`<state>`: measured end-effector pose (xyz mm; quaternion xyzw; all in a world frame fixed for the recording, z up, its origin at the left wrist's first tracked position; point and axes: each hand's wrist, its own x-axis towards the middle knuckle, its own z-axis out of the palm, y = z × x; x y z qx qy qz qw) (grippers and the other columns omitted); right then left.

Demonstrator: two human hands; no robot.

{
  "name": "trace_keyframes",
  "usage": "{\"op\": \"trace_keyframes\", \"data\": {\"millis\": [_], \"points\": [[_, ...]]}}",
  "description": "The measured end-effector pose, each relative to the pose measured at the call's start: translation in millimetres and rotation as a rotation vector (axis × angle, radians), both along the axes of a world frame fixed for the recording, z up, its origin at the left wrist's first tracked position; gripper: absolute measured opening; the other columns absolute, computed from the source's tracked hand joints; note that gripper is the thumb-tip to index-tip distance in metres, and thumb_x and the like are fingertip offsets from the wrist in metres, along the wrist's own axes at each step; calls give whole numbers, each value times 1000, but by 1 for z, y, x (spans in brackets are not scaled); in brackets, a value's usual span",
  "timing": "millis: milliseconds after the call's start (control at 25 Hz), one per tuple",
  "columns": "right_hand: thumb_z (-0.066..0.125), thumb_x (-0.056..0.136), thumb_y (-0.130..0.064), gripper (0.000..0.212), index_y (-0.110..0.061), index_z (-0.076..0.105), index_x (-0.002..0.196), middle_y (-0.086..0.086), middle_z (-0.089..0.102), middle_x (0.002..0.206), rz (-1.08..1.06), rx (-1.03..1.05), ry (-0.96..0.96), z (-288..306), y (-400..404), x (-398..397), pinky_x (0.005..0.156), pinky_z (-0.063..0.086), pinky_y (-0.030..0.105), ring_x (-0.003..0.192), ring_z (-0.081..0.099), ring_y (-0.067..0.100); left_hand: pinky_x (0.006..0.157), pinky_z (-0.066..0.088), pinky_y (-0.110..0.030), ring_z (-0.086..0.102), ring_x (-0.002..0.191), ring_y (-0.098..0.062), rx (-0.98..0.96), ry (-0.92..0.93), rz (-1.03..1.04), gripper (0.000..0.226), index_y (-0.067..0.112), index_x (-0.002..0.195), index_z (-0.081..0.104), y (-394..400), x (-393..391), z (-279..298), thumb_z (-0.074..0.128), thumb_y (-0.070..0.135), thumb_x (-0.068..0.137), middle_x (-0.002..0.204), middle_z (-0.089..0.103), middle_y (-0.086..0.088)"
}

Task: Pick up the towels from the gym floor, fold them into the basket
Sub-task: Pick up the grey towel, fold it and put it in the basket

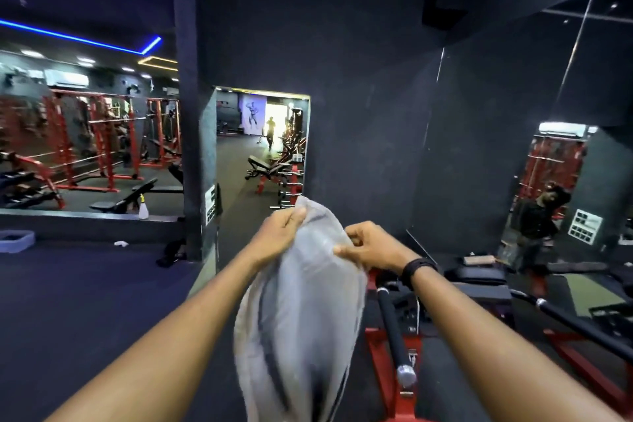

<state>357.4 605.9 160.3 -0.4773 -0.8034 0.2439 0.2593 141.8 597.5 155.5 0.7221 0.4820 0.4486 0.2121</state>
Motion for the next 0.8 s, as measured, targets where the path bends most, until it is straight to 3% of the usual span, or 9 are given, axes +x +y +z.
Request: {"op": "trace_keyframes", "data": {"millis": [80,160,280,400,480,560,640,720,800], "points": [[74,83,-22,16,-14,60,80,5,63,73,112,-115,170,4,13,-5,52,53,27,63,63,17,57,30,-25,38,60,-5,8,126,-19,44,11,67,49,11,13,2,41,38,101,65,44,6],[70,86,-14,14,-11,59,79,9,61,73,177,-126,244,8,24,-11,54,54,23,61,61,16,50,29,-16,39,51,2,-10,141,-51,43,15,61,50,19,19,-4,47,36,99,56,44,11],[64,91,-14,18,-6,55,77,12,55,73,229,-98,294,6,43,-14,60,50,26,69,51,19,47,26,-16,36,48,3,-25,107,-75,35,18,64,54,28,13,-14,60,37,92,52,43,15],[59,95,-13,17,-11,55,78,10,58,77,146,-78,451,5,61,-13,60,53,26,73,55,16,60,40,-19,50,67,6,-114,189,-98,29,17,88,69,42,-18,-37,75,42,76,74,61,15],[59,94,-17,19,-6,53,79,9,56,74,-16,28,506,2,75,-6,53,49,25,69,52,16,61,39,-25,49,68,2,-159,124,-85,38,15,82,68,47,-43,-55,70,52,72,72,58,14],[63,89,-17,19,-3,51,85,8,58,74,-124,73,507,-1,84,-1,51,44,27,67,51,17,57,31,-24,42,63,-1,-176,-25,-97,40,10,72,60,51,-51,-60,64,49,78,67,48,11],[69,83,-10,21,-4,55,97,7,64,84,-53,-17,455,-5,83,-9,61,49,31,74,57,15,54,25,-21,33,60,0,-128,-104,-109,35,13,66,46,53,-40,-48,58,32,93,63,36,13],[76,80,-10,26,-6,61,101,2,64,88,98,-114,360,-10,76,-31,70,51,27,77,57,8,52,24,-18,30,59,2,-57,-70,-120,36,15,63,43,59,-24,-33,55,20,96,61,34,14],[74,82,-13,14,-11,63,89,-3,59,76,198,-127,306,-11,73,-48,62,44,21,68,51,6,54,26,-20,33,61,0,-27,-7,-124,33,10,64,52,67,-19,-26,61,24,92,62,39,11]]}}
